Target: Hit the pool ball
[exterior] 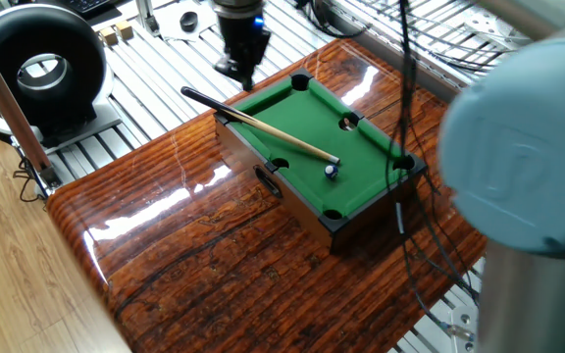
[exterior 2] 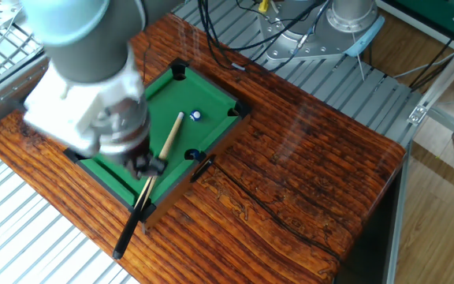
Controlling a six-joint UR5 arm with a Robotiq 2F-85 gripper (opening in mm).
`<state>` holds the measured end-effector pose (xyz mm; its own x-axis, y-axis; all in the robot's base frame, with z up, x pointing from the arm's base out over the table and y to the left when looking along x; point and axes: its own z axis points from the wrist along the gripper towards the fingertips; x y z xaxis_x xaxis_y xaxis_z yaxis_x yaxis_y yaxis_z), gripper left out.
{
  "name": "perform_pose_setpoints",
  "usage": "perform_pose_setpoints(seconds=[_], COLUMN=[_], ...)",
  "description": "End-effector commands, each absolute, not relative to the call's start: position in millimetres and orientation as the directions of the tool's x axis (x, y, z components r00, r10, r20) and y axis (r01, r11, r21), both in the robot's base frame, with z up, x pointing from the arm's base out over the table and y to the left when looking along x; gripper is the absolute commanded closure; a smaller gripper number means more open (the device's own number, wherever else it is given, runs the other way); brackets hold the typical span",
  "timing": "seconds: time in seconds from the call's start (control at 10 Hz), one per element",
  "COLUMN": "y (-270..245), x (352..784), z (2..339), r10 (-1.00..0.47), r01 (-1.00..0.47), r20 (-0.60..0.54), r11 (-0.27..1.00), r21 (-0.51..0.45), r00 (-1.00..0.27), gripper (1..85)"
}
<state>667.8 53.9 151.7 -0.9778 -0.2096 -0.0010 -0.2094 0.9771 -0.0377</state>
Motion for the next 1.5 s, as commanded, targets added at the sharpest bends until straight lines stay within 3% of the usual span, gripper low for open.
perform_pose_setpoints(seconds=[0.0, 0.2, 0.4, 0.7, 0.9, 1.0, 1.4], y=[82, 80, 75, 71, 80, 82, 72], x=[712, 720, 701, 711, 718, 736, 766], z=[151, 149, 149, 149, 146, 139, 140], r10=[-0.222, -0.249, -0.257, -0.292, -0.315, -0.339, -0.435], r01=[-0.221, -0.248, -0.257, -0.291, -0.314, -0.339, -0.435], r20=[-0.048, -0.059, 0.015, -0.015, -0.038, -0.060, -0.066], r11=[0.975, 0.968, 0.966, 0.955, 0.949, 0.941, 0.900], r21=[-0.013, -0.026, -0.024, -0.051, -0.016, -0.015, -0.023], r00=[-0.974, -0.967, -0.966, -0.956, -0.948, -0.939, -0.898], gripper=[82.0, 83.0, 83.0, 71.0, 69.3, 61.0, 58.3])
